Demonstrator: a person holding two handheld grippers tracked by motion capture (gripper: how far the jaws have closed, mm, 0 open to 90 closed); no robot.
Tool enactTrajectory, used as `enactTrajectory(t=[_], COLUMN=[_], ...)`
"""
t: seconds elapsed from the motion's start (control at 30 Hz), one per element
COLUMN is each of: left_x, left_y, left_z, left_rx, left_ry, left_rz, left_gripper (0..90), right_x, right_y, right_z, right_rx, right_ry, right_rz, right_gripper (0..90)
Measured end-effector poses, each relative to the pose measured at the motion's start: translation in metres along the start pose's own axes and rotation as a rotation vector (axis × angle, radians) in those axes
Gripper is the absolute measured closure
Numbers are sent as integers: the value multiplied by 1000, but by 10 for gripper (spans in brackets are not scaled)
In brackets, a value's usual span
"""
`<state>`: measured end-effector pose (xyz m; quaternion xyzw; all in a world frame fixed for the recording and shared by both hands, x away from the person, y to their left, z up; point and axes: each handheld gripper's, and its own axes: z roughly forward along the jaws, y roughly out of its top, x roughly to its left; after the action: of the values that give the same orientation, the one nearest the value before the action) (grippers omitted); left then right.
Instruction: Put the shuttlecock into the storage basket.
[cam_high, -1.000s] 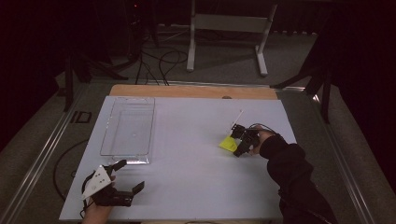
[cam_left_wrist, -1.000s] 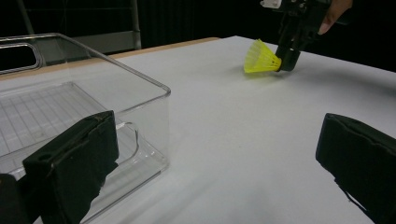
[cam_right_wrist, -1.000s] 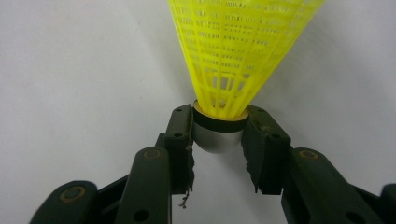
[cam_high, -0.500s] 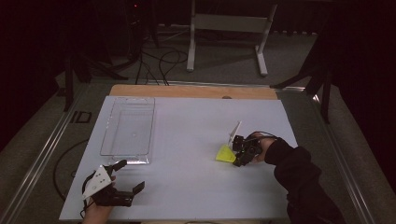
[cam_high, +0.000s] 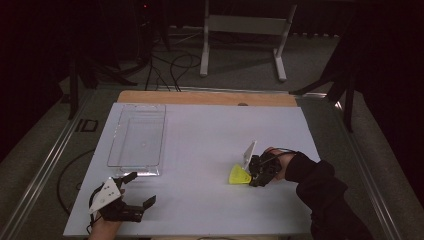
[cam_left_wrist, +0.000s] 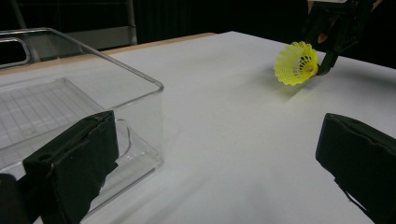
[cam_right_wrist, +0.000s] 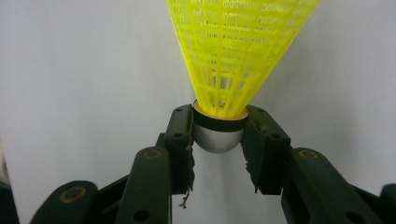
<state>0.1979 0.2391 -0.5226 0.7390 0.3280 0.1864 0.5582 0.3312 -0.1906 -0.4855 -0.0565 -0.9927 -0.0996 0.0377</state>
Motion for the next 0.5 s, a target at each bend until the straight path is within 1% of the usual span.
enactTrajectory(t=[0.03,0.07,0.1,0.13,0.2,0.27,0.33,0.43,0.47,0.5], left_x=[0,-1,-1,-1,-2,-3,-4,-5,-5,-5], left_y=[0,0,0,0,0,1,1,2,3,3], left_z=[0,1,1,1,2,3,3,3,2,2], left_rx=[4,7,9,12,19,25,24,20,20,20], left_ry=[-3,-3,-6,-9,-19,-29,-33,-41,-44,-44], left_rz=[1,3,1,2,2,2,-4,-13,-21,-21], left_gripper=[3,3,3,3,3,3,3,3,3,3], right_x=[1,3,4,7,9,12,13,15,17,17], right_y=[0,1,2,2,3,4,5,6,7,7], right_z=[0,0,0,0,-1,-2,-2,-3,-4,-4], right_rx=[-3,-1,2,-6,-24,-28,-33,-25,-23,-27], right_ry=[-4,-7,-5,1,9,15,12,7,2,8], right_rz=[-13,-16,-22,-38,-53,-66,-80,-79,-97,-101], right_gripper=[646,646,646,646,646,646,646,646,646,646])
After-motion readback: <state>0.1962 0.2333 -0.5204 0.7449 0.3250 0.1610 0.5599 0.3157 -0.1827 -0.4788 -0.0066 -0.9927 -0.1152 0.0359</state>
